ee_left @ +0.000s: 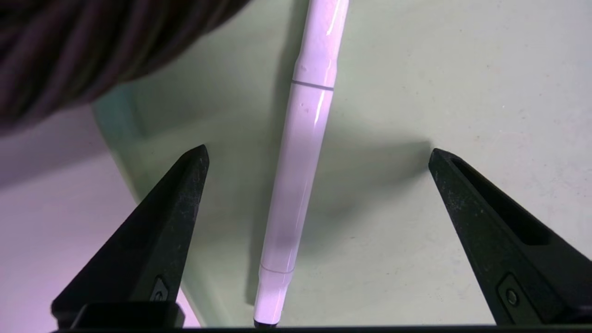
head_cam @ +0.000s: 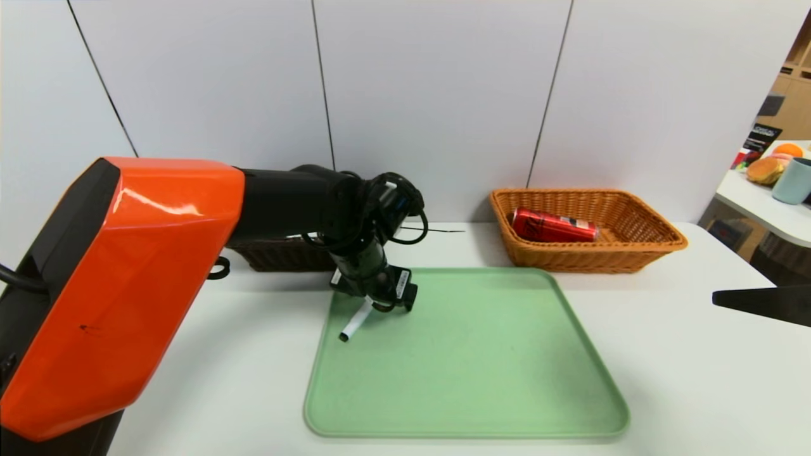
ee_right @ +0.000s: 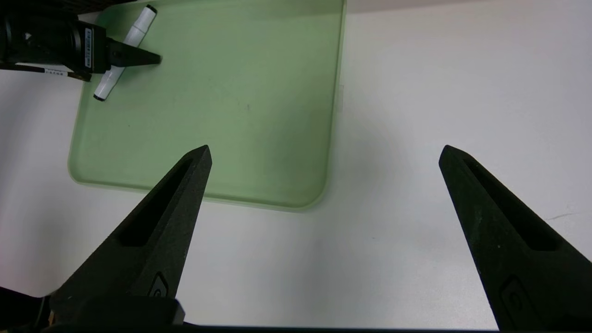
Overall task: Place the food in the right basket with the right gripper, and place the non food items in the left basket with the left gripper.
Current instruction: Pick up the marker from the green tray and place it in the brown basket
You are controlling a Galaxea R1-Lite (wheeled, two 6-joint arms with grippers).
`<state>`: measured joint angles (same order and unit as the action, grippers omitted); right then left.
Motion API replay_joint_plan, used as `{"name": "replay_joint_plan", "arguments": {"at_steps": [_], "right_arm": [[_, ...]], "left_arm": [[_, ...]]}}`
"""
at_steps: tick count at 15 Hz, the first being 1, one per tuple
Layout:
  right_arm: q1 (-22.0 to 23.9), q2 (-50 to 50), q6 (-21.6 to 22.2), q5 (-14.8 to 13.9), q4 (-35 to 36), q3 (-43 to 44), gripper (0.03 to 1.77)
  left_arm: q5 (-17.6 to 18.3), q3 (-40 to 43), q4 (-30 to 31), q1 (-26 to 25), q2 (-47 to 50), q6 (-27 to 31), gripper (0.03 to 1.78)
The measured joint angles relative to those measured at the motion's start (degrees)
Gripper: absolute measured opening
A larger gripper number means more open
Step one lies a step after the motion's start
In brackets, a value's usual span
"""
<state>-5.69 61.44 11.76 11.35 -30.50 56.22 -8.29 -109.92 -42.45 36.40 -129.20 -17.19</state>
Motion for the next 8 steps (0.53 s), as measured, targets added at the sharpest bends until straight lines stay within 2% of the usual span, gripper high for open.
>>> {"name": "replay_joint_plan", "arguments": {"at_steps": [8], "right_arm": [[-1.0, 0.0, 0.0, -0.2, 1.2, 0.1, 1.70]], "left_arm": [[0.0, 0.3, -0.2, 0.0, 0.9, -0.2, 1.69]]}}
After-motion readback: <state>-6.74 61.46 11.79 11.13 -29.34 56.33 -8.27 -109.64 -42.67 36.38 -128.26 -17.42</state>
